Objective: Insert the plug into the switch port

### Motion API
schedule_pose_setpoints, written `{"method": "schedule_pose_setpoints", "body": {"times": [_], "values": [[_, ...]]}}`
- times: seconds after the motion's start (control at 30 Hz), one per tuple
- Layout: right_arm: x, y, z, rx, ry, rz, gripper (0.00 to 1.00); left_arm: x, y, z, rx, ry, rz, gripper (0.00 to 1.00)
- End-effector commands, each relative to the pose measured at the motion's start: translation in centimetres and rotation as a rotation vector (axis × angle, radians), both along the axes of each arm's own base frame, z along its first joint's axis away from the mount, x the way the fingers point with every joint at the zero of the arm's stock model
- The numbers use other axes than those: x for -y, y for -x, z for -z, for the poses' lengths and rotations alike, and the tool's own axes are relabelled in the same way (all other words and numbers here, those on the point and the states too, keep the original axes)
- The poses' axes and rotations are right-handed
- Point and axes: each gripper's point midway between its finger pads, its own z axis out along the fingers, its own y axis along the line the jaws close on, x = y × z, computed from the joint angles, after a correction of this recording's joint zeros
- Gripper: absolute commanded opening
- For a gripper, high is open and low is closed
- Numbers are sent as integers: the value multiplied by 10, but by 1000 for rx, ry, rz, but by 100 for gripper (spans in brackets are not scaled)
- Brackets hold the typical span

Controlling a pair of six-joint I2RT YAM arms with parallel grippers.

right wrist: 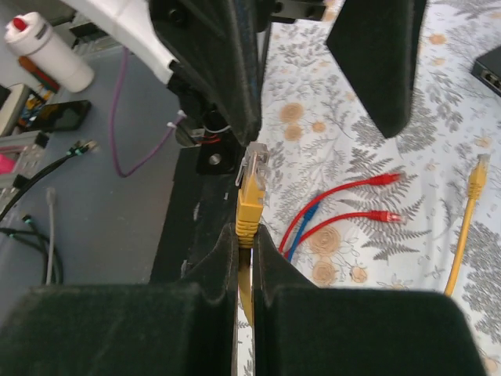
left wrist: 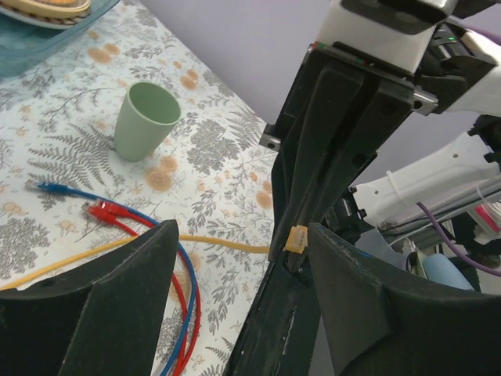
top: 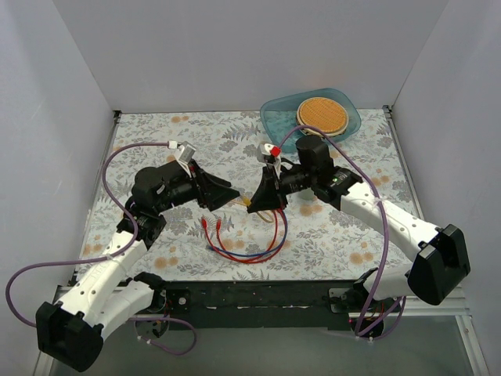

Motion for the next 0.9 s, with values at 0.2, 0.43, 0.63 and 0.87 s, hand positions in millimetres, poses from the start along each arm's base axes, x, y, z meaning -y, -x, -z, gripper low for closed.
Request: {"method": "schedule_pose_setpoints", "body": {"times": [0.2, 0.43, 0.63, 0.87], "values": [[2, 19, -28, 31, -112, -153, 1, 9, 25, -24, 115, 63, 138, 57], [-1, 12, -27, 5, -94, -109, 1, 24, 34, -24, 107, 63, 199, 49], [-4, 9, -30, 21, -106, -99, 1, 34, 33, -21, 100, 47, 192, 34], [-5, 5, -24, 9, -85, -71, 1, 38, 17, -27, 60, 63, 72, 0]]}}
